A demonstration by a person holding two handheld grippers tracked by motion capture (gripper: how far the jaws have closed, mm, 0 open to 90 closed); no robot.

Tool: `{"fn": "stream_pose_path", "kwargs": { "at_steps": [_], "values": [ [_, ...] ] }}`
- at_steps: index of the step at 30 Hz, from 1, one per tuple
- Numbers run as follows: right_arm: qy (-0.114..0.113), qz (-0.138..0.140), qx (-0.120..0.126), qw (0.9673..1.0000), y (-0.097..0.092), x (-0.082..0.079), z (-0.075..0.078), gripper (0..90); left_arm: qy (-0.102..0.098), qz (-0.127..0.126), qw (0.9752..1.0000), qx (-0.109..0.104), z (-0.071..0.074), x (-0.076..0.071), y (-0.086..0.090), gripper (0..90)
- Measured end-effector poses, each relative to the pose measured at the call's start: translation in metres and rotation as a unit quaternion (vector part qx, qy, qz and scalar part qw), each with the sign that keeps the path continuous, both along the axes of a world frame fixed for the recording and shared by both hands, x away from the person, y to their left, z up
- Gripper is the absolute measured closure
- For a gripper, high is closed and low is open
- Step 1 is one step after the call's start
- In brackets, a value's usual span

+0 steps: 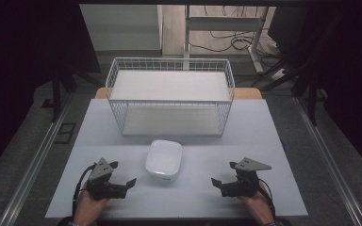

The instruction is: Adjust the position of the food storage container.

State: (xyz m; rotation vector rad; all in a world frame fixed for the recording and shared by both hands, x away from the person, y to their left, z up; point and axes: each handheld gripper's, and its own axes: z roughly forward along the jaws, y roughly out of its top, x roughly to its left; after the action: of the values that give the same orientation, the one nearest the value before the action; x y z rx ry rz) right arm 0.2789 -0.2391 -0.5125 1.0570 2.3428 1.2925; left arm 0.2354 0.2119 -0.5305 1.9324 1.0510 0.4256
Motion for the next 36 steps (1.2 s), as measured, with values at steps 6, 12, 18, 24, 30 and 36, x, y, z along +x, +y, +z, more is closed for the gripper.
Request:
{"fn": "stream_pose_path", "kwargs": {
  "at_steps": [6,12,18,24,30,36],
  "values": [
    [0.002,0.02,-0.018,0.9996,0.004,0.0,-0.002,0.5,0.015,-0.005,0.9999,-0.006,-0.002,0.003,-0.001,3.7],
    [-0.005,0.004,0.0,1.0,0.001,0.0,0.0,0.1,0.01,-0.014,0.9997,0.015,-0.003,0.002,-0.005,2.5],
    [-0.012,0.002,-0.003,0.9999,0.001,0.001,0.001,0.1,0.009,-0.024,0.9997,-0.001,0.0,0.002,0.001,8.4],
    [-0.023,-0.003,-0.007,0.9997,0.002,0.0,0.003,0.3,0.01,-0.029,0.9995,-0.002,0.001,0.011,0.0,38.1],
    [-0.024,0.004,-0.011,0.9996,0.007,0.004,0.002,0.3,0.019,-0.027,0.9991,-0.028,0.001,0.024,-0.004,64.1],
    [-0.028,0.0,-0.024,0.9993,0.015,0.008,0.0,0.0,0.029,-0.053,0.9968,-0.053,0.0,0.04,-0.012,89.8]
  ]
}}
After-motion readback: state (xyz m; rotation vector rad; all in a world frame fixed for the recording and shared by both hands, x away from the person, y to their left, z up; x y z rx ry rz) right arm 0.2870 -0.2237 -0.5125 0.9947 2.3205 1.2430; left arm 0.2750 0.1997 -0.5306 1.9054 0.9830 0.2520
